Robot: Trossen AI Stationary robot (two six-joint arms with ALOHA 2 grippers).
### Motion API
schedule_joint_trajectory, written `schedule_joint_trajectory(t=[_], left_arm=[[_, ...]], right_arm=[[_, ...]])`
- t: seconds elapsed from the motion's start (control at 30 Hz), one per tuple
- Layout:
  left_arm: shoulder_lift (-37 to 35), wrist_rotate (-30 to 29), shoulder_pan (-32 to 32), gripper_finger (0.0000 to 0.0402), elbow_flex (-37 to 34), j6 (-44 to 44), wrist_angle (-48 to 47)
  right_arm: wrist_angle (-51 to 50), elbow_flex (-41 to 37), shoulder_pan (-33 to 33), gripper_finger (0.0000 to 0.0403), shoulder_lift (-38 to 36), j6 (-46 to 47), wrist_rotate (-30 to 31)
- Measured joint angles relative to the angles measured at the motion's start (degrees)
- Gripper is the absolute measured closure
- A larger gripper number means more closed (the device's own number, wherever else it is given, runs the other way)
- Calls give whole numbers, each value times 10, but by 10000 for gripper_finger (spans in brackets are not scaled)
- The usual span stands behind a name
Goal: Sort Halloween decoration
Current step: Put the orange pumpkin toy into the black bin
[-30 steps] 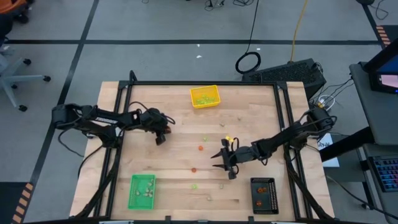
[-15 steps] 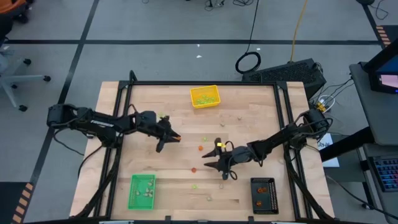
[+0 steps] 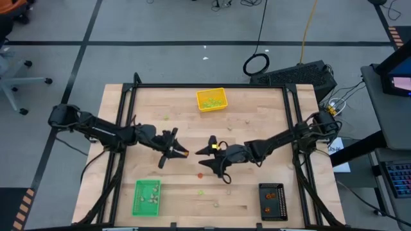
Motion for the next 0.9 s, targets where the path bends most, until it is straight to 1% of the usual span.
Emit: schedule_joint_trajectory(t=[0.1,0.23,0.43,0.53,0.63,0.77,0.9], left_arm=[[0,-27,-17,324,0,0,6],[0,-59,-34,324,0,0,10],[0,-68,-49,324,3,-1,17],[0,-72,-54,324,4,-1,15],[0,-75,-59,324,3,-1,11],[0,-79,-59,324,3,0,5],[0,-81,-59,324,3,-1,-2]], right_arm=[[-21,24,-8,185,0,-20,-13],[-36,57,-18,190,25,-41,-48],[-42,116,-22,192,91,-88,-28],[-47,137,-22,192,111,-111,-3],[-45,147,-22,194,123,-123,0],[-46,150,-25,212,124,-125,-1],[-45,150,-25,252,125,-143,0]])
